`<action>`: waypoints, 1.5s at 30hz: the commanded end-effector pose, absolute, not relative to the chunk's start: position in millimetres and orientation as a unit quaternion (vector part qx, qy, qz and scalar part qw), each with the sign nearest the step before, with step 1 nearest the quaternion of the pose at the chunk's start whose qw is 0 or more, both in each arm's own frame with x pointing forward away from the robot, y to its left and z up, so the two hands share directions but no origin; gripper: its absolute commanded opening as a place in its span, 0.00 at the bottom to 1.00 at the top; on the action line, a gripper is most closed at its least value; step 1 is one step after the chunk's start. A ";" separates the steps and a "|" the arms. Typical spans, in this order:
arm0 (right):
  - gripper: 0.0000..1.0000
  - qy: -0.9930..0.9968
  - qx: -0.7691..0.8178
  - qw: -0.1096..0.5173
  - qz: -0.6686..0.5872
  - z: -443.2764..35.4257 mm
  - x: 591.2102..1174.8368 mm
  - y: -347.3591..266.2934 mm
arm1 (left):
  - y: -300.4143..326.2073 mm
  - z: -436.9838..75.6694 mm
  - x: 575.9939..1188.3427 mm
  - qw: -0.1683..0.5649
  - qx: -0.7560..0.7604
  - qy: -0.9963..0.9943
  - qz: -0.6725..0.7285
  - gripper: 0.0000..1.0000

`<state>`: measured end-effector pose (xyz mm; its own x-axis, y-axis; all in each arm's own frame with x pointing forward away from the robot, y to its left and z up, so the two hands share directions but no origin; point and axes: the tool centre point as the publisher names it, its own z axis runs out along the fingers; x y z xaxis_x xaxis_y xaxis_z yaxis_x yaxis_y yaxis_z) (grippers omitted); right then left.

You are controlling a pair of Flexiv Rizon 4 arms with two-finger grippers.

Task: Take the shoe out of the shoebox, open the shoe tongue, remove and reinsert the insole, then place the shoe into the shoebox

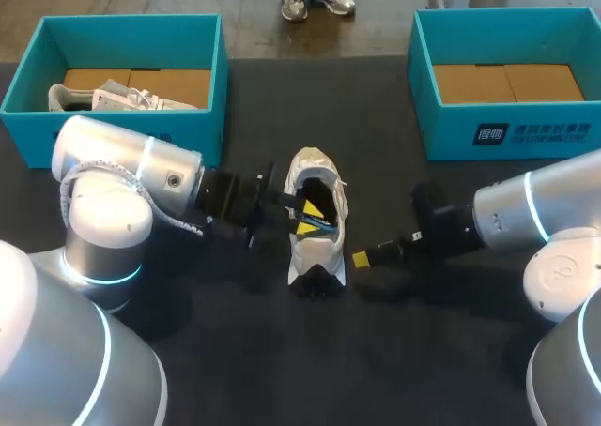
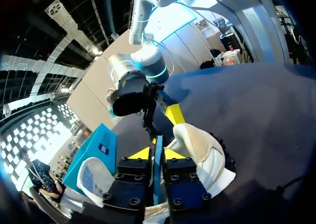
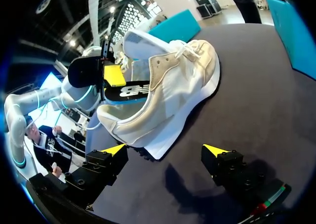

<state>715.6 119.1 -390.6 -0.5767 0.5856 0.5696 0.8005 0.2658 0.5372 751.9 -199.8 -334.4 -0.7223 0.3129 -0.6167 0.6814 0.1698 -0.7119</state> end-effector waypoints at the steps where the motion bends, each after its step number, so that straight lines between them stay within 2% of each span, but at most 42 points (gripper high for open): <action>1: 1.00 -0.785 -0.442 0.130 -0.414 -392.9 716.0 120.9 | -203.3 -342.8 752.0 0.162 0.334 0.747 -0.552 0.00; 16: 1.00 -0.783 -0.444 0.130 -0.415 -392.4 713.0 121.0 | -205.3 -354.1 760.8 0.154 0.326 0.760 -0.541 0.00; 18: 1.00 -0.783 -0.445 0.129 -0.415 -392.3 712.2 121.2 | -203.6 -349.3 760.3 0.156 0.323 0.757 -0.547 0.44; 20: 1.00 -0.783 -0.445 0.129 -0.415 -391.6 711.6 122.2 | -200.9 -345.3 760.7 0.161 0.323 0.756 -0.547 0.78; 21: 1.00 -0.783 -0.445 0.129 -0.415 -391.2 711.6 122.8 | -199.6 -343.3 760.8 0.161 0.323 0.755 -0.547 0.87; 25: 1.00 -0.784 -0.444 0.127 -0.416 -389.8 712.3 124.6 | -195.6 -335.1 760.6 0.163 0.321 0.751 -0.553 0.76; 30: 1.00 -0.785 -0.442 0.126 -0.415 -387.0 713.2 126.3 | -193.3 -325.6 759.7 0.169 0.326 0.746 -0.555 0.70; 35: 1.00 -0.786 -0.443 0.123 -0.415 -384.0 713.1 124.8 | -192.2 -317.9 760.3 0.174 0.329 0.742 -0.558 0.67; 41: 1.00 -0.786 -0.442 0.121 -0.416 -382.1 713.2 125.4 | -190.4 -308.1 759.9 0.180 0.335 0.738 -0.557 0.67; 45: 1.00 -0.786 -0.441 0.119 -0.417 -381.1 713.2 125.7 | -187.8 -302.2 758.1 0.180 0.343 0.737 -0.553 0.63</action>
<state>714.3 124.7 -381.7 -0.5832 0.5904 0.5579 0.7926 0.2634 0.5499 760.8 -192.5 -307.9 -0.7008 0.3011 -0.6467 0.7041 0.1465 -0.6948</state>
